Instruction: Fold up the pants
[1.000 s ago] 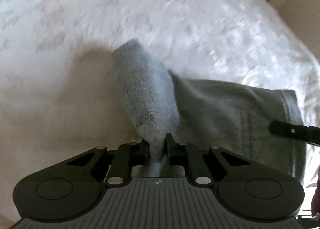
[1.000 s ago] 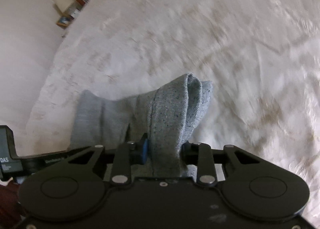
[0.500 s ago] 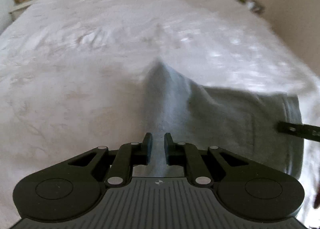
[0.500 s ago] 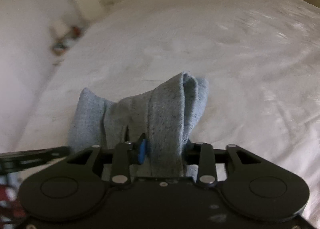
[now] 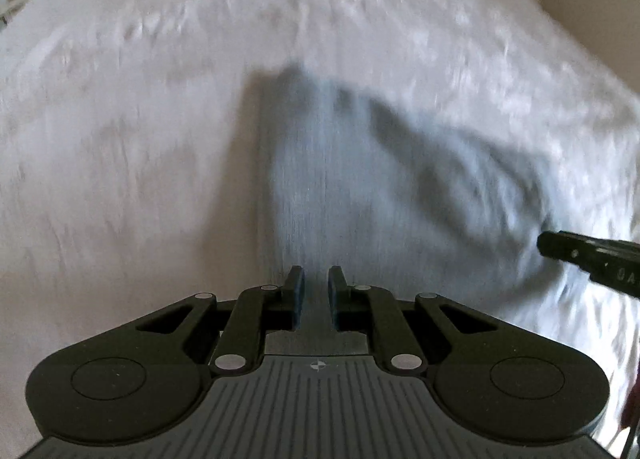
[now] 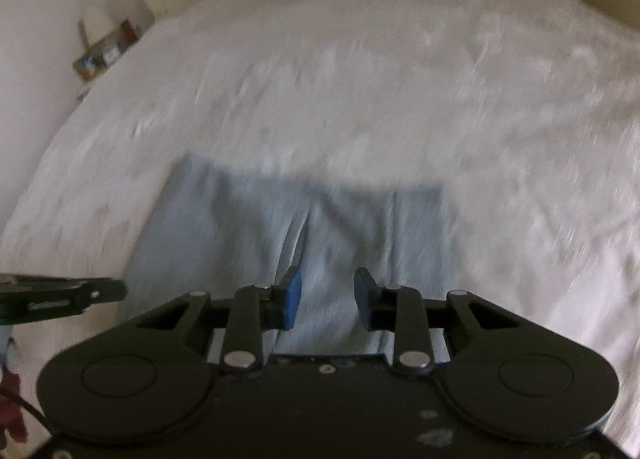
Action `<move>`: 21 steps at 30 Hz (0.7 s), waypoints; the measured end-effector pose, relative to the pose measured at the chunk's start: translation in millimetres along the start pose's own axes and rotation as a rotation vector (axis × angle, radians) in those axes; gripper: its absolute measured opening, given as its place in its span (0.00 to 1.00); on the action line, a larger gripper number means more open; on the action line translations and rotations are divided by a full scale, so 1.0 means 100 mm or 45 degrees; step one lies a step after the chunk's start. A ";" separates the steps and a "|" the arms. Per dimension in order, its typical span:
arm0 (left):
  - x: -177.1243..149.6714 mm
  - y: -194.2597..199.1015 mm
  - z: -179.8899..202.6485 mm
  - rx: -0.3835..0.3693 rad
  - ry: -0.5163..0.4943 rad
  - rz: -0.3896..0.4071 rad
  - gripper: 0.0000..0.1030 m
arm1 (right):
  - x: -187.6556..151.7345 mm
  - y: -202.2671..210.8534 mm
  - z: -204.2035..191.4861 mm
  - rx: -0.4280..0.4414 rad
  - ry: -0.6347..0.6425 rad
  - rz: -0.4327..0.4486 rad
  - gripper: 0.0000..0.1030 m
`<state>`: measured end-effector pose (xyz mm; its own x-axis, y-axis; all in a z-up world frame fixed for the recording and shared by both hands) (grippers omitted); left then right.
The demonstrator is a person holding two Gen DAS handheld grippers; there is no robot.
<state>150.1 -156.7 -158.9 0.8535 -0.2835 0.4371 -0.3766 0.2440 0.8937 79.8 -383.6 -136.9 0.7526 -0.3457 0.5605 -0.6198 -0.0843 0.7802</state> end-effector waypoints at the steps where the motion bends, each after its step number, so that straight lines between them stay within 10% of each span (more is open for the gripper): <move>1: -0.08 -0.04 -0.01 0.008 0.003 -0.028 0.12 | -0.14 -0.05 0.00 -0.008 -0.007 -0.050 0.30; 7: -0.27 -0.06 -0.07 0.043 -0.024 -0.049 0.13 | -0.50 -0.21 -0.02 -0.069 0.020 -0.151 0.27; 21: -0.16 0.89 -0.05 0.043 0.079 0.181 0.30 | -0.37 0.80 -0.42 -0.095 0.027 0.075 0.50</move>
<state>105.3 -125.6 -87.0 0.8110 -0.1902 0.5532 -0.5063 0.2456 0.8267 11.6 -338.4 -83.1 0.7201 -0.3279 0.6115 -0.6457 0.0059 0.7636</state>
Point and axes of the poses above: each gripper's, at about its wrist camera, not at the fingertips, and y roughly against the way its jaws point, z to its right, x to its top, the point moved 8 cm from there along -y, roughly the way its jaws point, and after that the axes turned 3 degrees about z, right-handed, at the moved point
